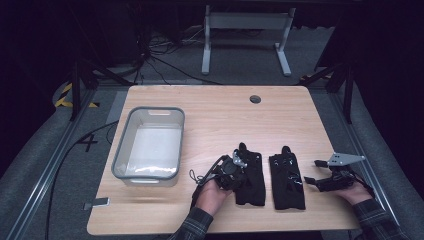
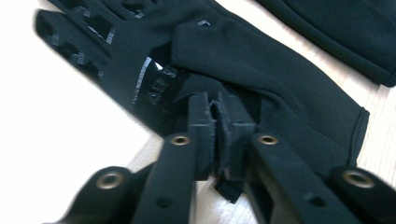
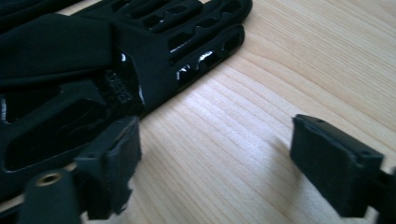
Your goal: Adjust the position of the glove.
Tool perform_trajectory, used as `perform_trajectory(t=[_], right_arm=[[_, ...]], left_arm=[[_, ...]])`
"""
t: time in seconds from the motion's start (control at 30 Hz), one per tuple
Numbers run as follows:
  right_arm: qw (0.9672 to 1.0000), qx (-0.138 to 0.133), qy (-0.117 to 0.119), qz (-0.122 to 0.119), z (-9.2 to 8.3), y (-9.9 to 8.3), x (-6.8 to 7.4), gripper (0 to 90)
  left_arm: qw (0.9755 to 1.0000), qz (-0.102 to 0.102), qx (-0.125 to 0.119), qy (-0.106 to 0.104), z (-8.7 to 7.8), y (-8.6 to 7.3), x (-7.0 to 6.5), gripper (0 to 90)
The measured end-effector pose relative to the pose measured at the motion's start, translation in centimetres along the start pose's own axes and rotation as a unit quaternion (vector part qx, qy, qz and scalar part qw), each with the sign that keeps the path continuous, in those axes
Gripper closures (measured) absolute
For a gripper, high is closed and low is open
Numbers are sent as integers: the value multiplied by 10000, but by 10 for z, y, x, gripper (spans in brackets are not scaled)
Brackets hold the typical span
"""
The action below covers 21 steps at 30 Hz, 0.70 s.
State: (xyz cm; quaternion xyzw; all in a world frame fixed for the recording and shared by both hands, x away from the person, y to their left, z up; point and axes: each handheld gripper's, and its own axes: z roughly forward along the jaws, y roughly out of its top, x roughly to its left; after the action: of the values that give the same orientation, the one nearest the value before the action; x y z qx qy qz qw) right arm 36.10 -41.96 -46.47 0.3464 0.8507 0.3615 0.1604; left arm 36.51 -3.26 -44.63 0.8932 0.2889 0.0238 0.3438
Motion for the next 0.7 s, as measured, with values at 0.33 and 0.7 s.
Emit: perform_trajectory(t=[0.33,0.7], right_arm=[[9991,-185,327,-176,-7,10,12,555],[9965,-139,742,-365,5,26,29,897]], left_arm=[[9982,-353,-308,370,-12,-6,20,565],[9970,-527,-417,375,-1,0,28,503]])
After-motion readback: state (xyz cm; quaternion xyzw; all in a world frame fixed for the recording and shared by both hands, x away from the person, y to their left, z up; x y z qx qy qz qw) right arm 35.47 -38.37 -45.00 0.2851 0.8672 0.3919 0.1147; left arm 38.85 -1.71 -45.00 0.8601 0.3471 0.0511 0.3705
